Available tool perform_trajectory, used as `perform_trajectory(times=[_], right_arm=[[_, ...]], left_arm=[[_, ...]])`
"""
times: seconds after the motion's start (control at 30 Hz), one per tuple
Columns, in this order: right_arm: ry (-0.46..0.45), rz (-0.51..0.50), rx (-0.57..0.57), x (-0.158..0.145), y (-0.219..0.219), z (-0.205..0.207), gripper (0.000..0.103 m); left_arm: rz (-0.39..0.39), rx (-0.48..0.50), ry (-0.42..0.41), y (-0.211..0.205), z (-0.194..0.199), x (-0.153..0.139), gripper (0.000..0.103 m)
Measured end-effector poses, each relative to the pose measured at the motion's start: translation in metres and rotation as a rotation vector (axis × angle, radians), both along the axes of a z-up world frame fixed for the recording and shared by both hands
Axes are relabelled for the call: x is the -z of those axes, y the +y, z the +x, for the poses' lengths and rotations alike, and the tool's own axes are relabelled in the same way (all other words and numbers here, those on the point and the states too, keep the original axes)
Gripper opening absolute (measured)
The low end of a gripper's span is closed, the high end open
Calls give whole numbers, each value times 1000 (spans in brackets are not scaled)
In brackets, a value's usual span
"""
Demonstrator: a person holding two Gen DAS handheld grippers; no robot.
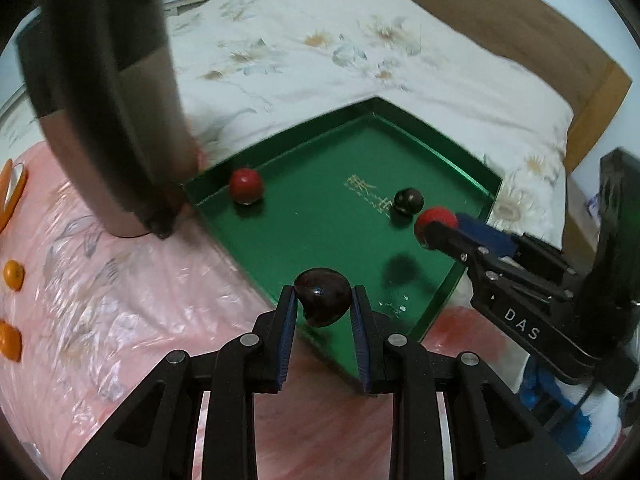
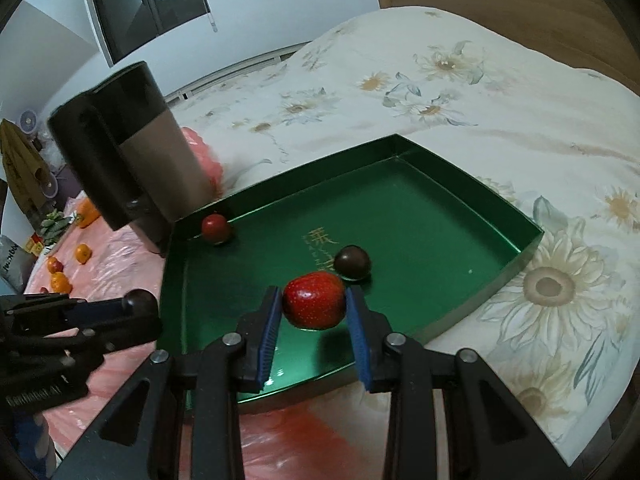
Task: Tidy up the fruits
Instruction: 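Open the left tool over the green tray while the right tool releases the apple there, then withdraw both open tools from the green tray back toward the fruits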
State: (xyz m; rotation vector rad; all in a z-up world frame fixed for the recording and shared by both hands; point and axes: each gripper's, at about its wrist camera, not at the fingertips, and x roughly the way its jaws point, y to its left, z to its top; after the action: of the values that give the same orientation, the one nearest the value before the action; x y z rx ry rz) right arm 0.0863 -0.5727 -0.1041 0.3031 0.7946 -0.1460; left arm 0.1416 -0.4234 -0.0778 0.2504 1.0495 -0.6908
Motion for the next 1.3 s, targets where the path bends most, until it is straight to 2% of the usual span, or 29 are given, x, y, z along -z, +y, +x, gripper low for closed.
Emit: perform_trajectory(times=[0.27, 0.43, 0.5, 0.53, 0.57, 0.63, 0.67, 0.73, 0.77, 0.93, 1.0, 1.07, 1.3], right_arm=[[56, -33, 24, 14, -6, 8, 31], [62, -50, 27, 15, -4, 8, 32], [61, -52, 29, 13, -4, 7, 33], [63, -57, 33, 12, -3, 7, 33], [62, -63, 39, 11, -3, 5, 43], [53, -71, 47, 7, -2, 2, 64], [47, -77, 53, 3, -1, 0, 73], [40, -86, 56, -2, 0, -3, 85], [36, -93, 54, -6, 1, -4, 88], [17, -109, 47, -24, 9, -16, 90], [4, -110, 48, -31, 12, -23, 94], [-15, -107, 58, -41, 16, -32, 103], [-90, -106, 77, -74, 40, -63, 103]], left_arm=[[99, 48, -15, -23, -4, 22, 23], [124, 60, -29, -25, -7, 23, 24], [120, 63, -28, -23, -8, 21, 27], [110, 63, -31, -21, -9, 18, 35], [106, 60, -35, -21, -10, 16, 43], [93, 47, -56, -18, -13, 8, 52], [89, 46, -58, -17, -13, 6, 52], [80, 45, -58, -14, -14, 0, 52], [77, 41, -62, -12, -16, -4, 52], [48, 24, -68, 2, -23, -20, 53], [30, 12, -70, 13, -28, -29, 53], [7, -3, -74, 24, -33, -38, 53], [-31, -55, -135, 66, -57, -66, 53]])
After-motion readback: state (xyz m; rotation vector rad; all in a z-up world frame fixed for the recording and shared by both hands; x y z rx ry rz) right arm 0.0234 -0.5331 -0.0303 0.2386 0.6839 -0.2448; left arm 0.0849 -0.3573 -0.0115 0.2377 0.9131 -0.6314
